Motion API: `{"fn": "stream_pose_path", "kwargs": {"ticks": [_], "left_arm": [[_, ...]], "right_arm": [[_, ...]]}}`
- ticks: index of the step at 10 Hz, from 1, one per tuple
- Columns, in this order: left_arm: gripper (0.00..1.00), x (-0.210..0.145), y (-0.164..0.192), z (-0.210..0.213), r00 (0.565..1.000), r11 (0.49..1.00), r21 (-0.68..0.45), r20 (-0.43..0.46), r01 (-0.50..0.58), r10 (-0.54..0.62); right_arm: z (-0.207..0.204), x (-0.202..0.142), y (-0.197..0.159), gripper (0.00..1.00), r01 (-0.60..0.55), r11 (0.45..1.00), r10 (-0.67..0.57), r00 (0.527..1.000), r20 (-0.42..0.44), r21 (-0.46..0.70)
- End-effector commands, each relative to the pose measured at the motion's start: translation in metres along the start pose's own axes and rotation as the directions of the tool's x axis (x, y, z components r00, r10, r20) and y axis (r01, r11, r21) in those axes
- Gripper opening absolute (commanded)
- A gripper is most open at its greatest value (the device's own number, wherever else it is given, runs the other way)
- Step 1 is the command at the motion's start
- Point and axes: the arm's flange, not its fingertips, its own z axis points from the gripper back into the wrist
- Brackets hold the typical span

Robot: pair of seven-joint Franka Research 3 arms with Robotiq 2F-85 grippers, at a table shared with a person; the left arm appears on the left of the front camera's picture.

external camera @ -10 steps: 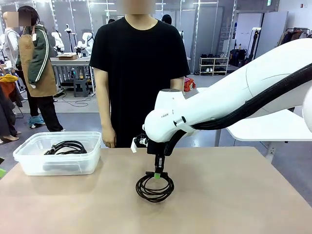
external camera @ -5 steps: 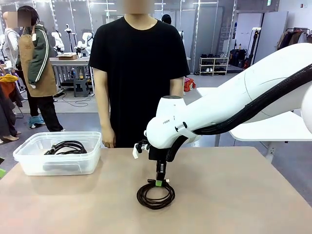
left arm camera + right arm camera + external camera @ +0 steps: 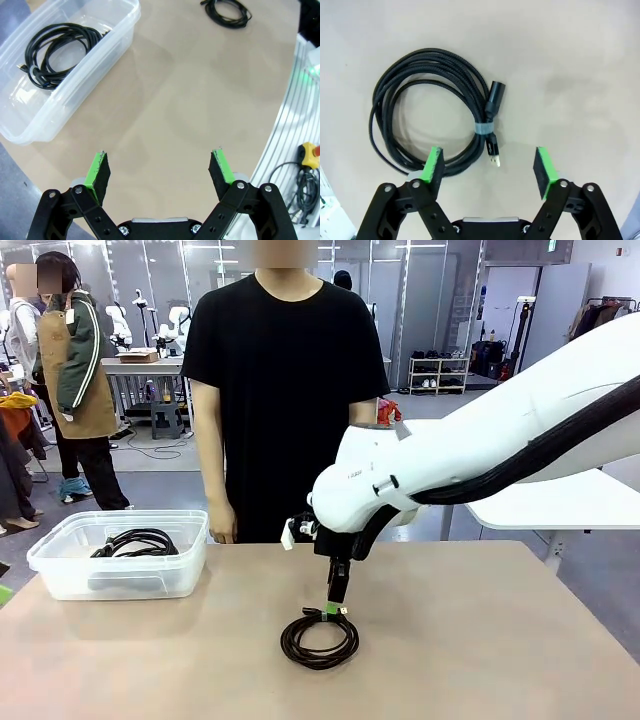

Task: Organize and store the cables.
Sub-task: Place the USB Extension Cable into the Organizing box.

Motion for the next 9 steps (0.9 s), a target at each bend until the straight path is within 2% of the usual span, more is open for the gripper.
{"fn": "stream_pose_path", "kwargs": {"ticks": [1,3,5,7,9], "left_arm": [[1.0,0.026,-0.01,0.002,1.0,1.0,0.001,-0.016,0.01,-0.01],[1.0,0.083,-0.024,-0.006,0.999,0.999,-0.027,-0.033,0.023,-0.024],[1.0,0.145,-0.044,-0.016,0.994,0.995,-0.057,-0.064,0.087,-0.091],[1.0,0.201,-0.082,-0.038,0.984,0.987,-0.101,-0.118,0.123,-0.135],[1.0,0.254,-0.131,-0.077,0.97,0.983,-0.095,-0.173,0.157,-0.172]], "right_arm": [[0.035,-0.041,0.016,1.0,0.01,0.999,-0.006,0.995,0.098,-0.039],[0.081,-0.088,0.026,1.0,0.061,0.995,-0.042,0.977,0.211,-0.084],[0.108,-0.144,0.041,1.0,0.123,0.982,-0.082,0.959,0.271,-0.14],[0.119,-0.202,0.055,1.0,0.181,0.974,-0.131,0.942,0.309,-0.139],[0.135,-0.271,0.074,1.0,0.272,0.949,-0.193,0.901,0.389,-0.158]]}}
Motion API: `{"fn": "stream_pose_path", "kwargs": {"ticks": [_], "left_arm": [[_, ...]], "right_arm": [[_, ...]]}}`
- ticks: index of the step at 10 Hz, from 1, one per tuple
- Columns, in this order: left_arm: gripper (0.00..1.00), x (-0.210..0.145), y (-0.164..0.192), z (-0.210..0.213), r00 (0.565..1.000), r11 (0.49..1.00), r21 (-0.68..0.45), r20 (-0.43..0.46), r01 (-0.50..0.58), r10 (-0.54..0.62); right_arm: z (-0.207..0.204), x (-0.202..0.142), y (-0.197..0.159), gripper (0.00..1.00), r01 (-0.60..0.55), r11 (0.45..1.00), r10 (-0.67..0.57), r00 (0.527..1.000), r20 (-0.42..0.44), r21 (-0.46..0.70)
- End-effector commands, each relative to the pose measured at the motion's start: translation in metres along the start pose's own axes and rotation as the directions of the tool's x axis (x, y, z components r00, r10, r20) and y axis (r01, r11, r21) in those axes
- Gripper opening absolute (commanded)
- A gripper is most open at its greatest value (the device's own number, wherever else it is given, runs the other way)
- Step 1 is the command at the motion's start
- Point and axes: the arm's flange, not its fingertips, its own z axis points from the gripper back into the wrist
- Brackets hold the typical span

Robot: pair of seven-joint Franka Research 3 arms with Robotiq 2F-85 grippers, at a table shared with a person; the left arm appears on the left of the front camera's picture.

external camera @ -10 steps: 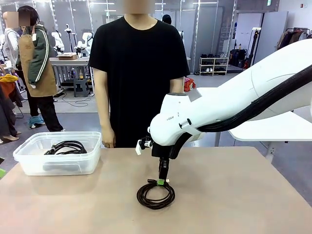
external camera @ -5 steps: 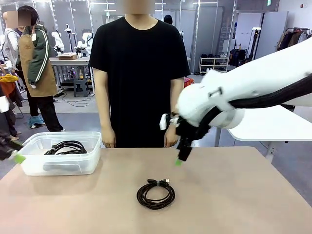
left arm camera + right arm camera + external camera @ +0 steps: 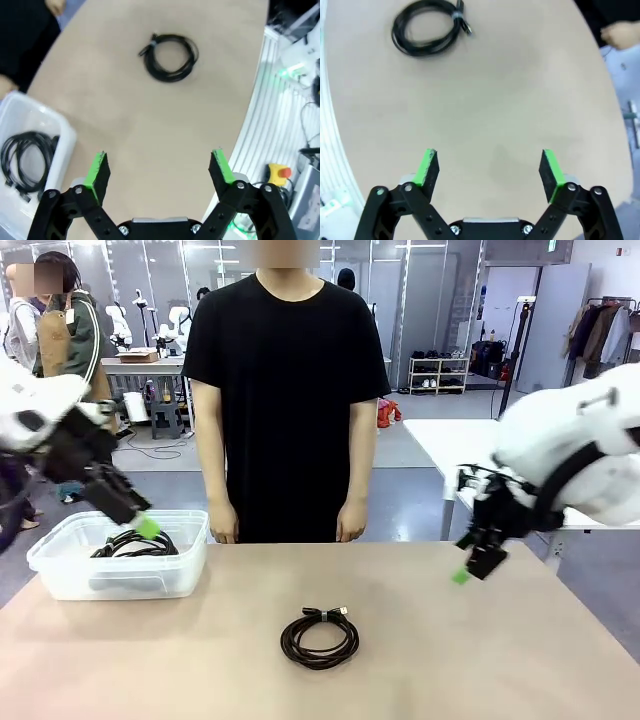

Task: Organize and store the cables.
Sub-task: Place the USB Extension Cable into the Organizing box.

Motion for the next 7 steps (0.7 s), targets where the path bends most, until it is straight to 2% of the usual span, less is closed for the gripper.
{"fn": "stream_pose_path", "kwargs": {"ticks": [1,2,4,5,6,7], "left_arm": [[1.0,0.046,-0.009,-0.03,0.997,1.0,0.031,-0.079,-0.001,0.003],[1.0,0.067,-0.02,-0.054,0.992,0.999,0.049,-0.122,0.0,0.006],[1.0,0.109,-0.042,-0.103,0.982,0.996,0.057,-0.179,0.067,-0.056],[1.0,0.124,-0.05,-0.13,0.972,0.993,0.055,-0.216,0.108,-0.094],[1.0,0.134,-0.054,-0.149,0.958,0.981,0.031,-0.222,0.194,-0.182],[1.0,0.142,-0.052,-0.168,0.948,0.973,0.045,-0.24,0.226,-0.209]], "right_arm": [[0.028,-0.049,0.007,1.0,0.052,0.998,-0.048,0.994,0.099,-0.039],[0.04,-0.077,0.005,1.0,0.085,0.995,-0.076,0.986,0.146,-0.053],[0.063,-0.14,0.014,1.0,0.157,0.985,-0.133,0.953,0.272,-0.066],[0.076,-0.175,0.025,1.0,0.194,0.977,-0.154,0.924,0.35,-0.082],[0.085,-0.201,0.036,1.0,0.22,0.971,-0.163,0.898,0.409,-0.096],[0.088,-0.224,0.045,1.0,0.237,0.966,-0.167,0.877,0.45,-0.103]]}}
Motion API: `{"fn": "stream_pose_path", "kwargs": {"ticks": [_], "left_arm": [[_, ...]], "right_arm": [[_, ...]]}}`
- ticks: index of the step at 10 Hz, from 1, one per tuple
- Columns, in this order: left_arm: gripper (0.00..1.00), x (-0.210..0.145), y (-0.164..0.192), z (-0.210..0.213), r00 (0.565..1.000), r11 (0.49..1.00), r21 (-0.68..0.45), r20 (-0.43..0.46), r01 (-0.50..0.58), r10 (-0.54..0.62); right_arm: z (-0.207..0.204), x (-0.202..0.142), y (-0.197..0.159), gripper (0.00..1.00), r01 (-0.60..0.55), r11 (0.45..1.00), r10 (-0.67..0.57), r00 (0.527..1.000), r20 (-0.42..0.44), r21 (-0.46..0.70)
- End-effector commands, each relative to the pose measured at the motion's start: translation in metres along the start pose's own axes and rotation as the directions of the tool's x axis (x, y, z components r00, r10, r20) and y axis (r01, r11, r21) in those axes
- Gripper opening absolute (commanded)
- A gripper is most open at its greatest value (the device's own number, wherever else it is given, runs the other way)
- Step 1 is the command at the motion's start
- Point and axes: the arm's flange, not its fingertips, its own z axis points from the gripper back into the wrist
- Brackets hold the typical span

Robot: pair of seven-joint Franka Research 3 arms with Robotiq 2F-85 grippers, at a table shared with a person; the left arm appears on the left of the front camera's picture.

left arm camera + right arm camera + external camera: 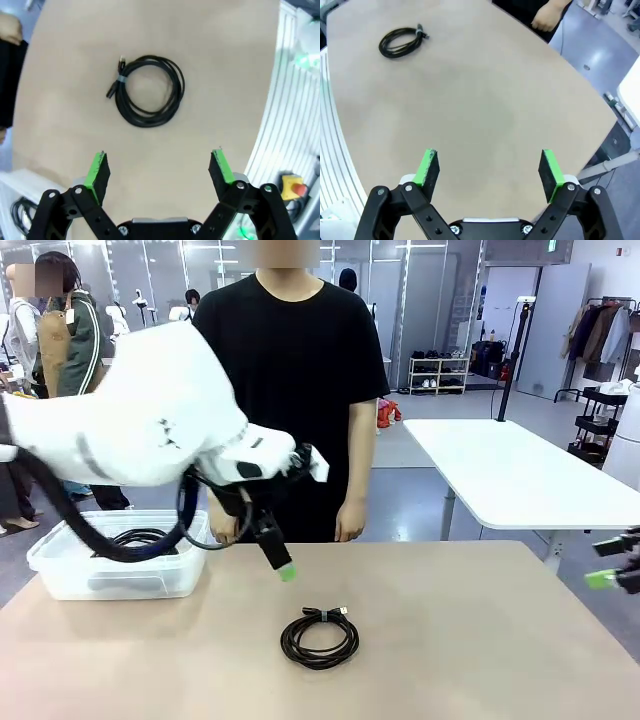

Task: Organize and store the cables.
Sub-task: Place the USB Extension Cable into the Organizing box.

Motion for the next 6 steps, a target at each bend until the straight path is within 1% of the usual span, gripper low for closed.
{"fn": "stream_pose_path", "kwargs": {"ticks": [1,2,3,4,6], "left_arm": [[1.0,0.023,0.022,-0.024,0.995,0.995,0.018,0.012,0.096,-0.096],[1.0,0.028,0.032,-0.04,0.987,0.987,0.014,0.023,0.161,-0.161],[1.0,0.028,0.041,-0.052,0.98,0.98,-0.008,0.017,0.198,-0.198],[1.0,0.026,0.045,-0.06,0.975,0.975,-0.029,0.007,0.222,-0.222],[1.0,0.023,0.055,-0.075,0.974,0.973,-0.045,-0.005,0.225,-0.226]], "right_arm": [[0.008,-0.052,0.046,1.0,-0.007,1.0,0.008,0.994,0.108,-0.004],[0.011,-0.064,0.048,1.0,-0.003,1.0,0.004,0.99,0.141,-0.003],[0.01,-0.071,0.054,1.0,-0.008,1.0,0.005,0.989,0.151,0.022],[0.007,-0.074,0.059,1.0,-0.023,0.999,0.018,0.99,0.139,0.036],[-0.002,-0.074,0.063,1.0,-0.054,0.996,0.045,0.991,0.125,0.067]]}}
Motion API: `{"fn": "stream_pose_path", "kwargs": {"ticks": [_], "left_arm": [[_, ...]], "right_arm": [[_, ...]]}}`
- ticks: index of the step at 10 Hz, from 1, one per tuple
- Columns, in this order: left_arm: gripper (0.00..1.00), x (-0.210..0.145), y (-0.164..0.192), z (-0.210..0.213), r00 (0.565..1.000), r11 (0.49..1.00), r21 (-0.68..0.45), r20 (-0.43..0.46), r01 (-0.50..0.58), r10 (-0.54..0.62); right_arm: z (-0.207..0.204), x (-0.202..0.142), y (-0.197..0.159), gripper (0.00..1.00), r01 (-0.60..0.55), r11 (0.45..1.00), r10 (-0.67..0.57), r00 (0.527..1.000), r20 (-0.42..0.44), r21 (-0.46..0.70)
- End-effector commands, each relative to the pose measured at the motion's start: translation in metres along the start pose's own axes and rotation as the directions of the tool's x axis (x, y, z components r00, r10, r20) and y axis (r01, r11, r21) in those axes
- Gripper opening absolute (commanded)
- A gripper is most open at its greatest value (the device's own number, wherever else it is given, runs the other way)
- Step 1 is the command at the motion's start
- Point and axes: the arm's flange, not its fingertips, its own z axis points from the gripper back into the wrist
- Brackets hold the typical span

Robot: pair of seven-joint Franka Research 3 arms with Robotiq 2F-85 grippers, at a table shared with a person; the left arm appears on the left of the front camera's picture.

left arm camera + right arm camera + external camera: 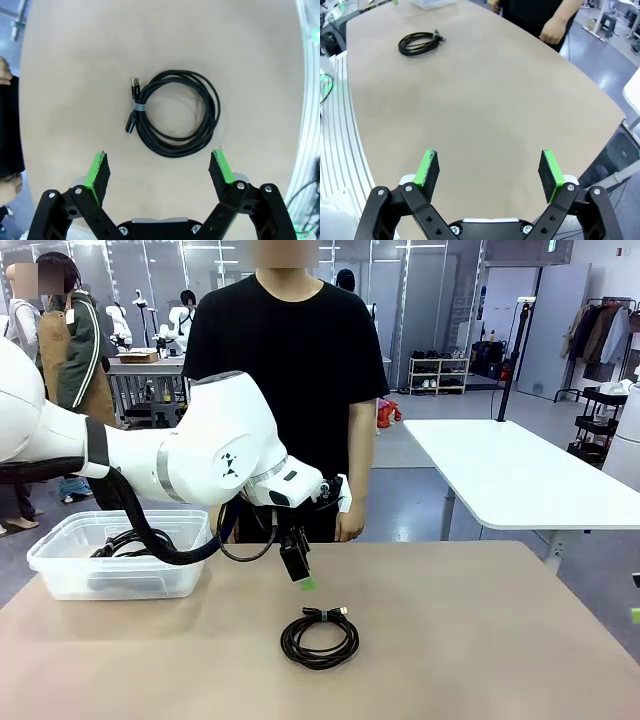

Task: Organize and store the cables.
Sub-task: Place the USB Extension Cable into the Organizing box.

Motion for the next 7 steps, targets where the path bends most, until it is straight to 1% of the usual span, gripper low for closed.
{"fn": "stream_pose_path", "kwargs": {"ticks": [1,2,3,7], "left_arm": [[1.0,0.0,0.004,0.0,1.0,1.0,-0.007,0.009,0.027,-0.027],[1.0,0.0,0.0,0.0,1.0,1.0,0.0,0.0,0.0,0.0],[1.0,0.0,0.0,0.0,1.0,1.0,0.0,0.0,0.0,0.0],[1.0,0.0,0.0,0.0,1.0,1.0,0.0,0.0,0.0,0.0]], "right_arm": [[-0.026,-0.004,0.058,1.0,-0.044,0.999,0.044,0.999,0.008,0.022],[-0.031,-0.002,0.056,1.0,-0.047,0.998,0.047,0.999,0.007,0.046],[-0.007,0.0,0.001,1.0,-0.012,1.0,0.012,1.0,-0.009,0.025],[-0.007,0.0,0.001,1.0,-0.012,1.0,0.012,1.0,-0.009,0.025]]}}
